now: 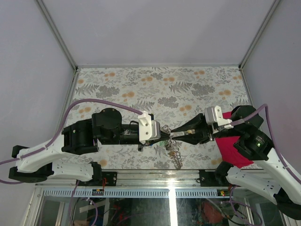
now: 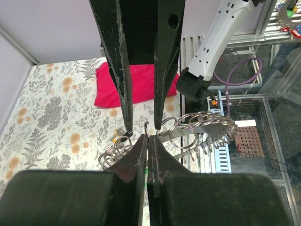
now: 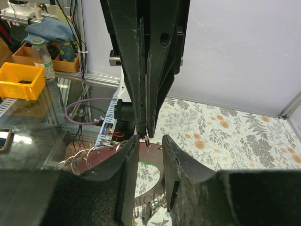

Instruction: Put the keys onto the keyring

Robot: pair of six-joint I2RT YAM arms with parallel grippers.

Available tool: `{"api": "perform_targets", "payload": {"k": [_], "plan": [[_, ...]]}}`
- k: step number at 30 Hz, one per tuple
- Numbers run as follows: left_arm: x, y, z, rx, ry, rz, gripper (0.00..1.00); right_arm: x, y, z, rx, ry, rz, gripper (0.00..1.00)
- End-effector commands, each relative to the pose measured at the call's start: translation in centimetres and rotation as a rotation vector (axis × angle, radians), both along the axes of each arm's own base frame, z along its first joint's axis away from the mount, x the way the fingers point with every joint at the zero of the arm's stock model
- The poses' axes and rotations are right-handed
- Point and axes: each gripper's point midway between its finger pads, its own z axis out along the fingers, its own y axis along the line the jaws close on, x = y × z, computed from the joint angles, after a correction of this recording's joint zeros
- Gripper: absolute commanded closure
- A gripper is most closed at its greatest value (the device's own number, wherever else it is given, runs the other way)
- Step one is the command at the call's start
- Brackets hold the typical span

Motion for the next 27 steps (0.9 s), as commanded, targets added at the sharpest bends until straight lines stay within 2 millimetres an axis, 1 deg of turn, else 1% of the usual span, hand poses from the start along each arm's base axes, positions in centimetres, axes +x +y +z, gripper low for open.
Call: {"api": "perform_targets", "payload": {"k": [1, 5, 8, 9, 11, 12, 14, 15, 19, 22, 25, 27], "plan": [[-0.4, 0.2, 3.9, -0.114, -0.041, -0.024, 1.00, -0.2, -0.1, 1.6, 0.034, -0.038, 0.008, 0.68], [-0.4, 0.1, 3.9, -0.114, -0.041, -0.027, 1.00, -0.2, 0.2, 1.4, 0.025, -0.028, 0.019, 0.70], [-0.4, 0.2, 3.9, -0.113, -0.042, -0.026, 1.00, -0.2, 0.3, 1.3, 0.020, -0.025, 0.027, 0.75], [-0.4, 0.2, 3.9, -0.113, -0.042, -0.026, 1.00, -0.2, 0.4, 1.3, 0.020, -0.026, 0.030, 0.80], [-0.4, 0.2, 3.9, -0.112, -0.044, -0.024, 1.00, -0.3, 0.4, 1.3, 0.018, -0.026, 0.038, 0.95], [-0.3, 0.2, 3.9, -0.113, -0.045, -0.019, 1.00, -0.3, 0.5, 1.2, 0.015, -0.023, 0.041, 1.00], [-0.1, 0.4, 4.0, -0.118, -0.048, -0.005, 1.00, -0.1, 0.5, 1.3, 0.013, -0.019, 0.027, 1.00], [0.2, 0.5, 4.0, -0.124, -0.048, 0.009, 0.97, 0.2, 0.4, 1.3, 0.015, -0.021, 0.010, 1.00], [0.6, 1.5, 4.3, -0.177, -0.035, 0.056, 0.78, 1.2, -0.2, 2.0, 0.071, -0.065, -0.081, 1.00], [1.1, 2.6, 4.4, -0.216, -0.008, 0.109, 0.69, 1.3, -1.0, 2.7, 0.149, -0.166, -0.123, 1.00], [1.5, 3.2, 4.0, -0.239, 0.031, 0.154, 0.65, 1.2, -1.4, 2.6, 0.203, -0.276, -0.133, 1.00], [1.9, 3.4, 3.4, -0.237, 0.058, 0.185, 0.64, 0.9, -1.6, 2.5, 0.223, -0.365, -0.127, 1.00]]}}
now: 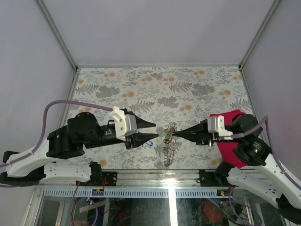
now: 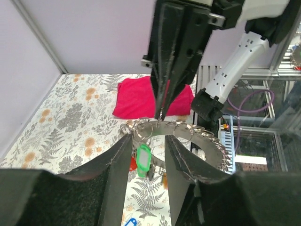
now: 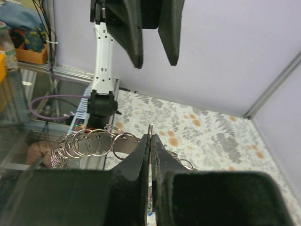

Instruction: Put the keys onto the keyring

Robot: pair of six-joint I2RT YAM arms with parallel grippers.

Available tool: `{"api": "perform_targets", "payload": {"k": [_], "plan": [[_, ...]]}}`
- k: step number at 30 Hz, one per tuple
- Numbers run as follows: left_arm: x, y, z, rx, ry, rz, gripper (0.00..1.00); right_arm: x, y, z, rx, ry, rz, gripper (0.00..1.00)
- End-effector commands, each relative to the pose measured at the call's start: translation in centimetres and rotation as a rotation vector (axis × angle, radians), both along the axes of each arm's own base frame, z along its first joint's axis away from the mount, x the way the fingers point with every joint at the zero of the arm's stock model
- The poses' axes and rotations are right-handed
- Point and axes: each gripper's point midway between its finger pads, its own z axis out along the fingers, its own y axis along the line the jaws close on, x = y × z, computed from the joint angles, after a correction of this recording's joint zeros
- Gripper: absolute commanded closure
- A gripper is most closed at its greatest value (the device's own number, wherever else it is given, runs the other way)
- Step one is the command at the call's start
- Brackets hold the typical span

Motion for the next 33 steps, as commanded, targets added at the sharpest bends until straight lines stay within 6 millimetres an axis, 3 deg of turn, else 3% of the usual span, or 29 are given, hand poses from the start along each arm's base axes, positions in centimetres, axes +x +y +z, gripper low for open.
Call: {"api": "perform_targets", "payload": {"k": [1, 11, 15, 22, 27, 33], "plan": [[1.3, 0.2, 0.9, -0.094, 0.063, 0.096, 0.64, -0.3, -1.1, 4.0, 0.170, -0.316, -0.036, 1.00], [2.3, -0.3, -1.2, -0.081, 0.142, 0.168, 0.63, -0.4, -2.3, 2.3, 0.190, -0.636, -0.088, 1.00], [2.8, -0.8, -1.9, -0.080, 0.158, 0.194, 0.63, -0.5, -2.5, 1.8, 0.184, -0.683, -0.098, 1.00], [4.7, -2.4, -4.9, -0.006, 0.236, 0.283, 0.62, 0.8, -4.2, 1.8, 0.078, -0.512, -0.208, 1.00], [7.6, -2.5, -7.0, -0.014, 0.293, 0.357, 0.63, 1.4, -6.0, 0.4, -0.014, -0.337, -0.302, 1.00], [12.1, -3.1, -12.0, 0.035, 0.425, 0.415, 0.64, 2.1, -8.6, 0.1, -0.023, -0.180, -0.447, 1.00]]}}
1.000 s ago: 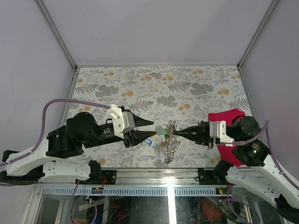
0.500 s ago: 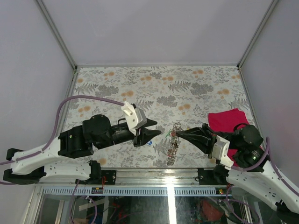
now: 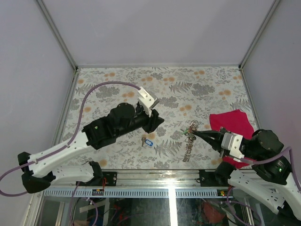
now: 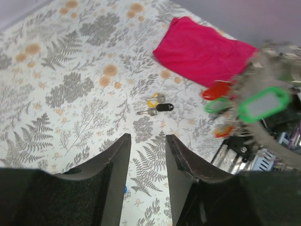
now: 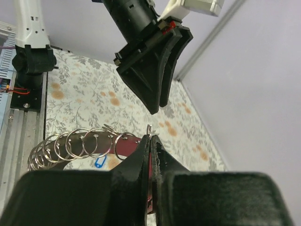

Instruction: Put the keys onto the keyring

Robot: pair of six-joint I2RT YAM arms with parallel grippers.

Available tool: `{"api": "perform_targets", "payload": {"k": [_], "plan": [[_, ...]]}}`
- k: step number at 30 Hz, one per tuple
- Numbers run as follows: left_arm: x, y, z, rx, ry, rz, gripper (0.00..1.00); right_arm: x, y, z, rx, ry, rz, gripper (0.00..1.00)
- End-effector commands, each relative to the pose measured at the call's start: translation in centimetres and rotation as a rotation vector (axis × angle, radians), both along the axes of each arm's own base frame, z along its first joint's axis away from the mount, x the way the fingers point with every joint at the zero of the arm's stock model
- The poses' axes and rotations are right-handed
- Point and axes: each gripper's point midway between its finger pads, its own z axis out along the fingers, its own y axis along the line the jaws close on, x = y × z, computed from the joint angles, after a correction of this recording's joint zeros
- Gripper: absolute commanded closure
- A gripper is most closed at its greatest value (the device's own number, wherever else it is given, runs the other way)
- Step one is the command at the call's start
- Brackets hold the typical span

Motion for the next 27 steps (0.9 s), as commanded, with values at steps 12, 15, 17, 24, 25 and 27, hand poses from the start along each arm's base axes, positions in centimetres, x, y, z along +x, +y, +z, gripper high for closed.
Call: {"api": "perform_targets", "payload": {"k": [12, 15, 17, 24, 25, 27], "plan": [[7.0, 0.8, -13.1, 0.020, 0.367, 0.351, 0.63, 2.3, -3.7, -0.4, 0.023, 0.312, -0.290, 1.00], [6.6, 2.4, -15.6, 0.023, 0.438, 0.426, 0.61, 2.5, -3.4, -0.6, 0.014, 0.340, -0.296, 1.00], [6.2, 3.5, -17.0, 0.027, 0.479, 0.475, 0.60, 2.6, -3.1, -1.0, -0.007, 0.356, -0.291, 1.00], [4.4, 8.3, -21.5, 0.100, 0.587, 0.656, 0.60, 2.4, -1.5, -2.0, -0.042, 0.389, -0.227, 1.00], [4.2, 8.7, -22.0, 0.103, 0.602, 0.671, 0.60, 2.4, -1.3, -2.2, -0.046, 0.391, -0.221, 1.00], [3.7, 9.0, -22.9, 0.102, 0.629, 0.687, 0.60, 2.5, -0.9, -2.5, -0.056, 0.399, -0.212, 1.00]]}}
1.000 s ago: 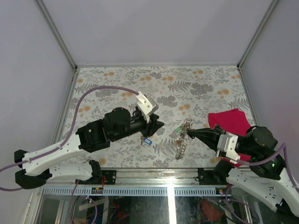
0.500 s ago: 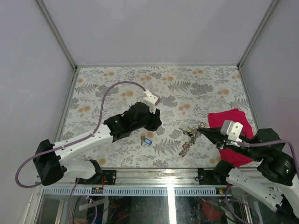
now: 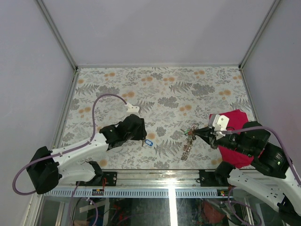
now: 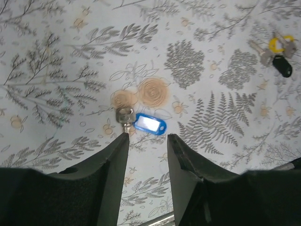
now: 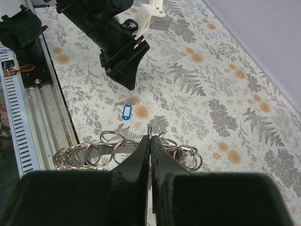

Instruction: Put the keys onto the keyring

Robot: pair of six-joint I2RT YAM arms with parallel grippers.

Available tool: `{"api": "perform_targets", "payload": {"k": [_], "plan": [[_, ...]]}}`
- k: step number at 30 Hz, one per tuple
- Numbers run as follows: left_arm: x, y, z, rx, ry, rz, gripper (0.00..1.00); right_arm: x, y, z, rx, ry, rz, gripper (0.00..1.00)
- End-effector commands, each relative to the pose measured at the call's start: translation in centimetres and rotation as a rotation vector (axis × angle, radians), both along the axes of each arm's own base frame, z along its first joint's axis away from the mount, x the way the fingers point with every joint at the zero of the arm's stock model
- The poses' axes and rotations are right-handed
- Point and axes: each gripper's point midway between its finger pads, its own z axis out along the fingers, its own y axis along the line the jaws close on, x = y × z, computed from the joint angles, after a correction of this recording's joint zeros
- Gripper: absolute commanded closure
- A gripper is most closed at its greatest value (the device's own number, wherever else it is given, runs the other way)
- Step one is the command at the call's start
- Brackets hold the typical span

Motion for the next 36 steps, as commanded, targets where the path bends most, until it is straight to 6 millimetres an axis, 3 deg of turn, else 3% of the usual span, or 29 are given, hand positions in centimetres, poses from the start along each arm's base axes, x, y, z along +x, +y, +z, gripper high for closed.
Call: {"api": "perform_targets", "payload": {"k": [1, 6, 12, 16, 26, 36], "plan": [[-0.3, 1.7, -1.6, -0.016, 0.044, 0.129, 0.60, -0.1, 1.3, 2.9, 0.089, -0.044, 0.045, 1.00], [0.0, 1.0, -3.2, -0.059, 0.058, 0.131, 0.61, -0.2, 2.1, 2.8, 0.095, -0.028, 0.076, 1.00], [1.1, 0.2, -4.9, -0.069, 0.079, 0.117, 0.68, -0.3, 2.3, 2.9, 0.100, -0.019, 0.086, 1.00], [1.4, -0.3, -5.2, -0.092, 0.087, 0.107, 0.72, -0.5, 2.3, 3.1, 0.111, -0.016, 0.090, 0.99], [1.5, -0.2, -7.1, -0.047, 0.117, 0.105, 0.73, -0.7, 2.3, 3.1, 0.123, -0.001, 0.092, 0.99], [1.4, 0.2, -7.6, -0.026, 0.123, 0.109, 0.74, -0.8, 2.7, 3.0, 0.131, 0.008, 0.105, 0.99]]}}
